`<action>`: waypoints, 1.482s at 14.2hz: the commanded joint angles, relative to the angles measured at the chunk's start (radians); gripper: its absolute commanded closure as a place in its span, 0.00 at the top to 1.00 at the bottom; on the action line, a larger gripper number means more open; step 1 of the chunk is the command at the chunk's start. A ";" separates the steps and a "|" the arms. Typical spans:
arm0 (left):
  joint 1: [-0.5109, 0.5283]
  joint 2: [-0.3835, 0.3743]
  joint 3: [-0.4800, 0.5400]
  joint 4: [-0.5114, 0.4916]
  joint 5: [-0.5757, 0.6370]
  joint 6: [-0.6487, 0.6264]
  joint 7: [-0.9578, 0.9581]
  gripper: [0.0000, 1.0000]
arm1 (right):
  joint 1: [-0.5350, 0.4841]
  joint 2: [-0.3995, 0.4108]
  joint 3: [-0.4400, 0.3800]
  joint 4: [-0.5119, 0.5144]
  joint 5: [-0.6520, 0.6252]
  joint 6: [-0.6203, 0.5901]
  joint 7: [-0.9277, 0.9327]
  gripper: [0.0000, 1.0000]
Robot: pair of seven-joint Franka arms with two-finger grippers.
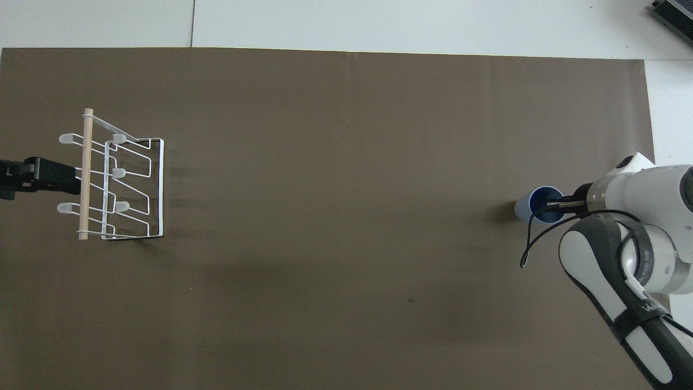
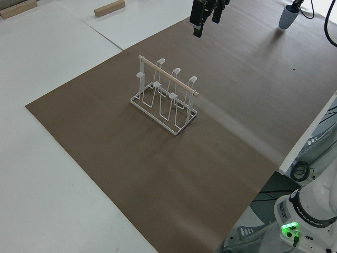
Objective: Hang cup on cup holder
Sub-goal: 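Reach the right gripper into the blue cup and grasp its rim, then lift the cup with the right gripper while the left gripper approaches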
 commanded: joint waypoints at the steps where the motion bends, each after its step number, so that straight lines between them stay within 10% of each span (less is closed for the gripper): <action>1: -0.003 -0.031 0.003 -0.033 0.004 0.009 0.005 1.00 | -0.004 0.034 0.007 0.073 0.018 -0.042 0.004 0.00; 9: 0.010 -0.026 0.006 -0.027 -0.048 0.044 -0.010 1.00 | -0.004 0.028 0.076 0.313 0.065 -0.317 -0.001 0.00; 21: 0.053 -0.063 0.000 -0.129 -0.565 0.178 -0.624 1.00 | -0.002 -0.044 0.249 0.324 0.838 -0.493 -0.191 0.00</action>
